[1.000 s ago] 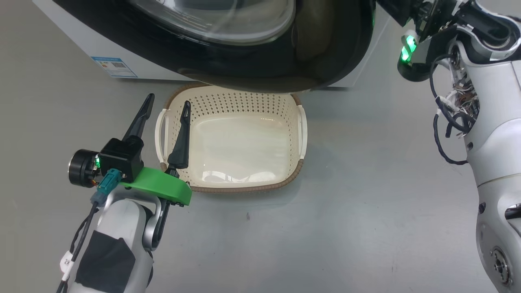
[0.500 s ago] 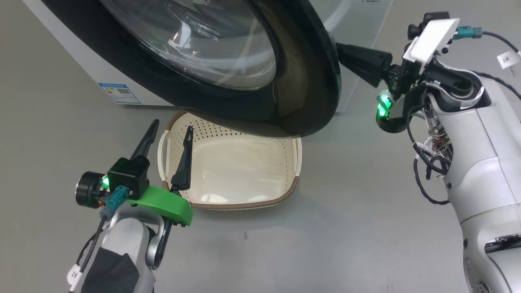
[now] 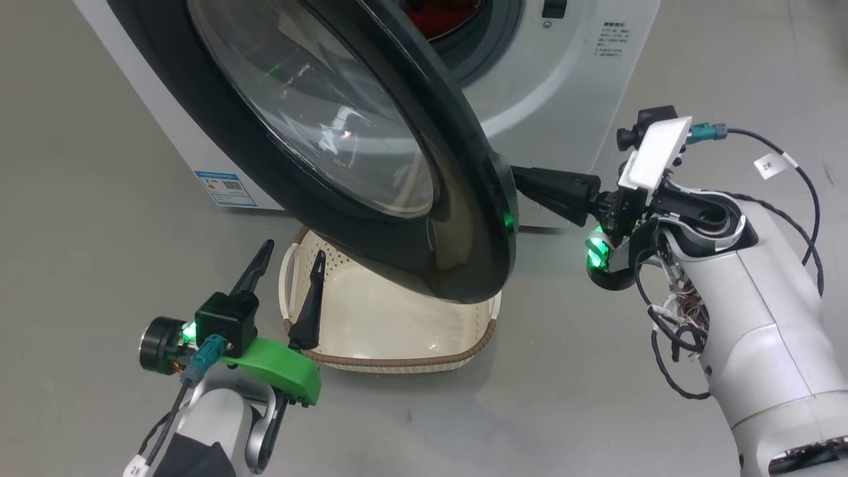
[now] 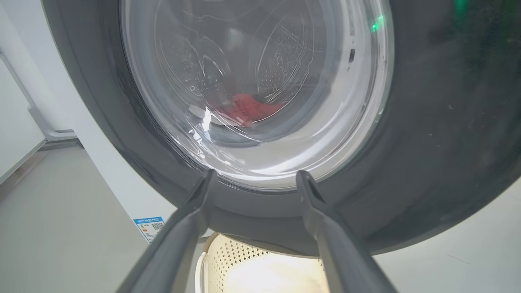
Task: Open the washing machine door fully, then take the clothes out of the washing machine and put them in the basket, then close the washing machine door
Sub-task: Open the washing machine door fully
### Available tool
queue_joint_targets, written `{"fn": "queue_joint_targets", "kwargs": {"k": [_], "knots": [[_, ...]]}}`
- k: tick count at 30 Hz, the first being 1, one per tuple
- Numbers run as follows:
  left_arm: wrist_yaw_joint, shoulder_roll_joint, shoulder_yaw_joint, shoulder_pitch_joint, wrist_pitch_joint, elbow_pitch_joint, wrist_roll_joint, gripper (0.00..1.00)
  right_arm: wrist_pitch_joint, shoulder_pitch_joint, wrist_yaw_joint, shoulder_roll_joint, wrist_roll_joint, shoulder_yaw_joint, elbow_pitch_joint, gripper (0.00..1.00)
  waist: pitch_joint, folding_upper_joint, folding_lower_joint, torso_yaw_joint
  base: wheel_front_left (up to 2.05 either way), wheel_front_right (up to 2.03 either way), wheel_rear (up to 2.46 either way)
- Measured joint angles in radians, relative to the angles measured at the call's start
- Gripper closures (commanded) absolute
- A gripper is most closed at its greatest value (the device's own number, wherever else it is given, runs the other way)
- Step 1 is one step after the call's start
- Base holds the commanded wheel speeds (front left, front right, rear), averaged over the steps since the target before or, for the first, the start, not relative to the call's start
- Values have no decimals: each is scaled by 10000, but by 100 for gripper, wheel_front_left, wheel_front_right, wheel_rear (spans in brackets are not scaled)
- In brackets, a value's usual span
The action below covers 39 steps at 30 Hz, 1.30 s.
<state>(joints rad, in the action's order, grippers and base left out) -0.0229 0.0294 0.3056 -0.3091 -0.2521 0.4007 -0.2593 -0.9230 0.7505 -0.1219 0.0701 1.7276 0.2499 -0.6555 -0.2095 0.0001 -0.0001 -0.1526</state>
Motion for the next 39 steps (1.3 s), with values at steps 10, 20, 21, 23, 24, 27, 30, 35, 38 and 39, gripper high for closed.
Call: {"fn": "queue_joint_targets", "kwargs": {"k": [10,20,21,23,24,27,30,35,38,39], "knots": [[-4,2,270,88,0,121,-2,0,-46,-977,2,0,681,688,667,100,495,0,0,-500,0,0,0],[-4,6,441,283,0,215,-40,0,-44,-1626,0,-31,1175,1450,1336,100,806,0,0,-1028,0,0,0],[-4,6,449,285,0,221,-42,0,-40,-1684,0,-31,1208,1517,1394,100,834,0,0,-1098,0,0,0],[-4,6,462,295,0,224,-71,0,-6,-1765,2,-27,1302,1655,1524,100,884,0,0,-1234,0,0,0],[-4,8,472,310,0,232,-111,0,21,-1817,0,-29,1315,1730,1595,100,907,0,0,-1301,0,0,0],[-2,8,489,417,0,244,-153,0,71,-1916,0,-33,1384,1958,1751,100,969,0,0,-1505,0,0,0],[2,10,499,450,0,278,-228,0,198,-1977,0,-35,1476,2127,1921,100,1013,0,0,-1709,0,0,0],[52,10,491,459,0,311,-274,0,359,-2095,0,-23,1705,2431,2086,100,1063,0,0,-2036,0,0,0],[86,12,470,484,0,322,-280,0,456,-2108,0,-29,1804,2752,2247,100,1087,0,0,-2244,0,0,0],[88,13,441,492,0,322,-278,0,495,-2112,2,-35,1812,2834,2282,100,1093,0,0,-2282,0,0,0]]}}
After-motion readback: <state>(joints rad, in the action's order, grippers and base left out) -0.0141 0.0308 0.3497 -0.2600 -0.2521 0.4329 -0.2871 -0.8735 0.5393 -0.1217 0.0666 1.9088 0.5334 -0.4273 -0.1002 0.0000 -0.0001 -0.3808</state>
